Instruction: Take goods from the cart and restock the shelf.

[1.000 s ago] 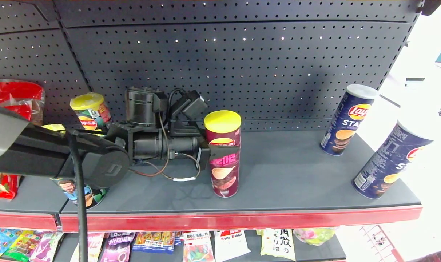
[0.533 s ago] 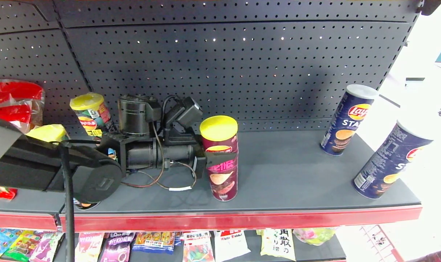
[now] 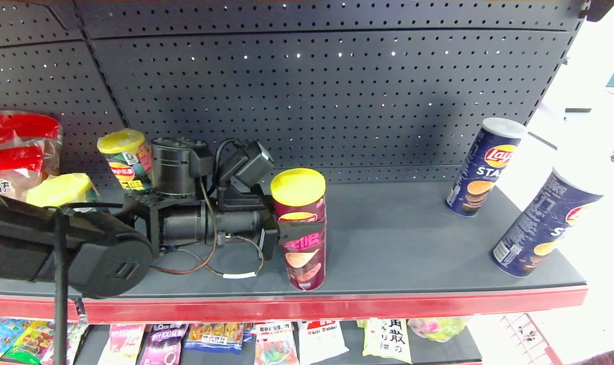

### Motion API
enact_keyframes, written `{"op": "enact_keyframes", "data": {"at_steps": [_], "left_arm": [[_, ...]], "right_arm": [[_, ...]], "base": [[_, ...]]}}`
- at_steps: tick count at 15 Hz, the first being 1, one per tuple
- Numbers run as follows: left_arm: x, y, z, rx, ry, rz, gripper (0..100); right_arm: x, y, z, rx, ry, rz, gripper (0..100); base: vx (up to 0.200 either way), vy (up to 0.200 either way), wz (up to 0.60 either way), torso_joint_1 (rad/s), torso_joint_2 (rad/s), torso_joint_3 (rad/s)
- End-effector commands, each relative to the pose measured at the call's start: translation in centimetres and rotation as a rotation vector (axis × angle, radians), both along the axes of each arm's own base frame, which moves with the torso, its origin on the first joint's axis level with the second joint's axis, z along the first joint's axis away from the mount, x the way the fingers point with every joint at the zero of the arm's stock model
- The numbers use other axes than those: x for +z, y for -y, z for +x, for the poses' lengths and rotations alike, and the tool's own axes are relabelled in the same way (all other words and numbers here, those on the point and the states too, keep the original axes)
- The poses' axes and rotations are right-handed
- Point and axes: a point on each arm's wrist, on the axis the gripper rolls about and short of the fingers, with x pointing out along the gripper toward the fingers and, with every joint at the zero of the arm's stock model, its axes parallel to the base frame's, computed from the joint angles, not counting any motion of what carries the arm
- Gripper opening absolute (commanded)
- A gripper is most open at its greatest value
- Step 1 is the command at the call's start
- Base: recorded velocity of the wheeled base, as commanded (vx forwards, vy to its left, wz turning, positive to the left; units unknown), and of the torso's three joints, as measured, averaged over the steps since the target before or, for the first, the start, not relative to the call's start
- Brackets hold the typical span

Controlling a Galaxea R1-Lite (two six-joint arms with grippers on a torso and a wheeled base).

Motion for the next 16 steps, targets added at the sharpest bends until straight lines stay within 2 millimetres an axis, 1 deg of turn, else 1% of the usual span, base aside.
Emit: {"op": "enact_keyframes", "data": {"at_steps": [1,3,6,16], "left_arm": [[-0.15,-0.21,-0.42,-0.002,-0.008,0.004,0],[-0.35,-0.26,-0.5,-0.001,-0.013,0.009,0],[-0.14,0.03,-0.79,-0.01,-0.01,0.007,0],[-0.39,-0.01,-0.83,0.0,-0.013,0.016,0]], "right_arm": [[0.0,0.0,0.02,0.001,-0.001,0.0,0],[-0.04,0.0,0.03,0.001,-0.003,0.0,0],[0.01,0.0,0.04,0.001,-0.003,0.0,0],[0.08,0.0,0.02,0.002,-0.001,0.0,0]], "base": [[0.0,0.0,0.0,0.0,0.0,0.0],[0.0,0.0,0.0,0.0,0.0,0.0],[0.0,0.0,0.0,0.0,0.0,0.0],[0.0,0.0,0.0,0.0,0.0,0.0]]}}
